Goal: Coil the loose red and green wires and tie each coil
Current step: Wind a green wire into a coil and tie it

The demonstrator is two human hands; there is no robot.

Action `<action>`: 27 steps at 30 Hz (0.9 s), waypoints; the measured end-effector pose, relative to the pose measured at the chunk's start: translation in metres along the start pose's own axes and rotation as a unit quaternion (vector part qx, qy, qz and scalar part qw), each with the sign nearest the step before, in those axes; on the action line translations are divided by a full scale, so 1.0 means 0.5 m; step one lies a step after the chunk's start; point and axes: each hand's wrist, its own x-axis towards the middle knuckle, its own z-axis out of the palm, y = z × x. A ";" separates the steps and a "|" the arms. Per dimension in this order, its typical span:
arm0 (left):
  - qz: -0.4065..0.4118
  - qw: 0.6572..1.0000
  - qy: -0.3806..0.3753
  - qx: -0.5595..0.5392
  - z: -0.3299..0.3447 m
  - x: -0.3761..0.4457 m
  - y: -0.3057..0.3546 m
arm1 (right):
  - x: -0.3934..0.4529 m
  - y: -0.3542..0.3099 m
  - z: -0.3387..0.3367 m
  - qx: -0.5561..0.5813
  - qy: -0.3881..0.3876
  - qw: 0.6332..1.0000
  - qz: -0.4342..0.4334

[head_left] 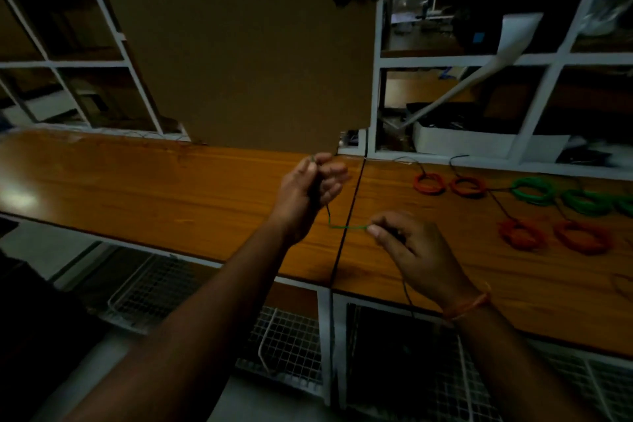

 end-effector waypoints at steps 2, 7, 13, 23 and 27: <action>-0.027 0.996 -0.070 0.053 0.018 -0.001 -0.009 | 0.042 -0.030 -0.016 -0.001 0.031 0.999 -0.017; -0.056 0.983 -0.151 0.093 0.040 0.006 -0.012 | 0.112 -0.036 -0.032 0.010 0.082 0.997 0.005; -0.101 0.977 -0.186 0.037 0.026 0.017 -0.005 | 0.132 -0.002 -0.013 0.022 0.130 0.990 0.040; -0.178 0.931 -0.310 -0.069 0.022 -0.002 -0.014 | 0.130 0.005 0.006 0.143 0.166 0.962 0.162; -0.177 0.915 -0.328 -0.156 0.026 -0.012 -0.018 | 0.113 0.015 0.010 0.176 0.119 0.958 0.192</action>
